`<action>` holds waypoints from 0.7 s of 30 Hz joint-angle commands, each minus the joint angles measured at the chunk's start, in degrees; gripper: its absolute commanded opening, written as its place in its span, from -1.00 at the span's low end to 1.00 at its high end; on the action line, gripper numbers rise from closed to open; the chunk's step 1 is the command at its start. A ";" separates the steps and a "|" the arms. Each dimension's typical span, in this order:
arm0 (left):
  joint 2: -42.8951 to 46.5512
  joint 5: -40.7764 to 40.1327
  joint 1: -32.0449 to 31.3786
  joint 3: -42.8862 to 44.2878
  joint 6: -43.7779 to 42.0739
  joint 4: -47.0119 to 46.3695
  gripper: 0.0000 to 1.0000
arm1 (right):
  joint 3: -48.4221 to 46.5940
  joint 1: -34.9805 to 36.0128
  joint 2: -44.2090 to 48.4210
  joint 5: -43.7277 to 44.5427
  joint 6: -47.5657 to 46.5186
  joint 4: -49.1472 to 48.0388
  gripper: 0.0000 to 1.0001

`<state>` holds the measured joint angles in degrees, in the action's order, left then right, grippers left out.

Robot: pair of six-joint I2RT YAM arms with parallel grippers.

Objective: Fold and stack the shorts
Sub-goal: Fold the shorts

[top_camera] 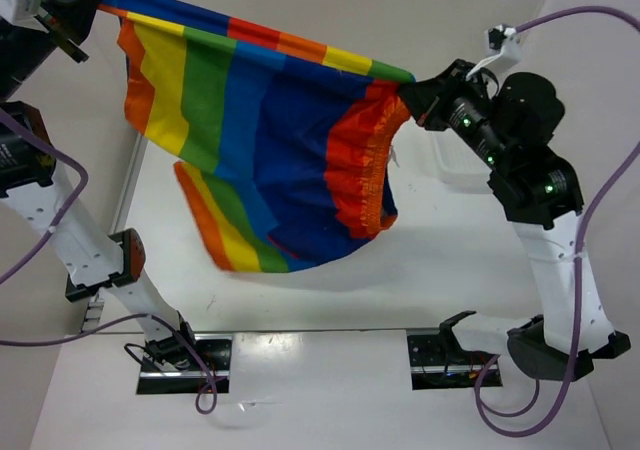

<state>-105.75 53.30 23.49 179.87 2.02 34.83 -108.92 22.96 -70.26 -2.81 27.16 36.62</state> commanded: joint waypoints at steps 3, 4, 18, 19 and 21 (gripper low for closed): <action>-8.75 -9.88 1.66 -0.49 -2.02 4.46 -1.00 | 12.75 -10.63 1.54 5.37 3.95 -4.18 -1.00; -10.33 -9.88 1.13 -0.49 -2.02 4.46 -1.00 | 16.60 -11.61 0.48 4.66 4.65 -5.49 -1.00; -31.44 -17.07 -9.41 -0.49 -2.02 6.47 -1.00 | 8.31 -10.49 -35.89 2.46 3.87 -17.20 -1.00; -32.75 -18.39 -9.42 -0.49 -2.02 7.00 -1.00 | 6.46 -10.48 -37.91 2.46 3.87 -17.20 -1.00; -34.96 -20.43 -10.74 -0.49 -2.02 7.01 -1.00 | -2.23 -10.48 -44.35 2.46 3.87 -16.06 -1.00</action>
<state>-140.92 40.91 12.32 177.53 2.46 46.35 -99.90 14.59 -110.76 -6.33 32.97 20.58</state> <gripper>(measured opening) 0.008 0.042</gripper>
